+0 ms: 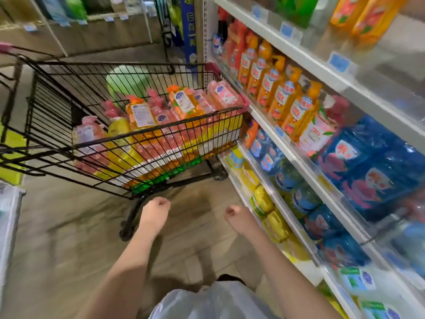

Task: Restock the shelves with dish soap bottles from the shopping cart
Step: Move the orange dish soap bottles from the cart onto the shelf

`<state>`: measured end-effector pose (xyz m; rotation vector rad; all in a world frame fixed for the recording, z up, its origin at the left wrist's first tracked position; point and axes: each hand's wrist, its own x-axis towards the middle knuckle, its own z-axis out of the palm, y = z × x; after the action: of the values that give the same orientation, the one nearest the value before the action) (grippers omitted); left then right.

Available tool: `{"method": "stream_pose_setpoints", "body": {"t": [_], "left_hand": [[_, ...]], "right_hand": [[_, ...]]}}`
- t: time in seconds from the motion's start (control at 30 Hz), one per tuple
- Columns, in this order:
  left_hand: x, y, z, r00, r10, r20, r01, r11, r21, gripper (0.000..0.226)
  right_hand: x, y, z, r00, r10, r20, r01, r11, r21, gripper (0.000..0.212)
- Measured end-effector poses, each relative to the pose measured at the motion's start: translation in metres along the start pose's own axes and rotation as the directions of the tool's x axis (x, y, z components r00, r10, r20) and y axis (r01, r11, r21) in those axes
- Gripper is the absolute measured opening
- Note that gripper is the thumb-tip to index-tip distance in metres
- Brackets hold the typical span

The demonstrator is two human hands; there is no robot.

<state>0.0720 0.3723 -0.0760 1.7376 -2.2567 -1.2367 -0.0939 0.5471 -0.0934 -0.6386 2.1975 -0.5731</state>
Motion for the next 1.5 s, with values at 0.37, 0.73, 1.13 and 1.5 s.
{"method": "stream_pose_setpoints", "body": {"t": [0.37, 0.73, 1.13, 1.5], "left_hand": [[0.110, 0.109, -0.073, 0.883, 0.082, -0.463, -0.120, 0.991, -0.054, 0.035], [0.213, 0.140, -0.088, 0.917, -0.017, -0.400, 0.046, 0.997, 0.062, 0.050], [0.364, 0.129, -0.127, 0.931, -0.344, -0.120, 0.341, 0.939, -0.048, 0.081], [0.416, 0.124, -0.161, 0.928, -0.339, 0.154, 0.350, 0.936, -0.049, 0.105]], "right_hand": [[0.127, -0.156, -0.085, 0.886, -0.450, -0.114, 0.440, 0.892, -0.102, 0.031], [0.236, -0.240, -0.108, 0.807, -0.567, -0.166, 0.513, 0.812, -0.278, 0.035], [0.348, -0.313, -0.097, 0.960, -0.218, -0.177, 0.156, 0.937, -0.311, 0.078], [0.392, -0.344, -0.119, 0.998, -0.059, 0.016, 0.060, 0.994, -0.088, 0.075]]}}
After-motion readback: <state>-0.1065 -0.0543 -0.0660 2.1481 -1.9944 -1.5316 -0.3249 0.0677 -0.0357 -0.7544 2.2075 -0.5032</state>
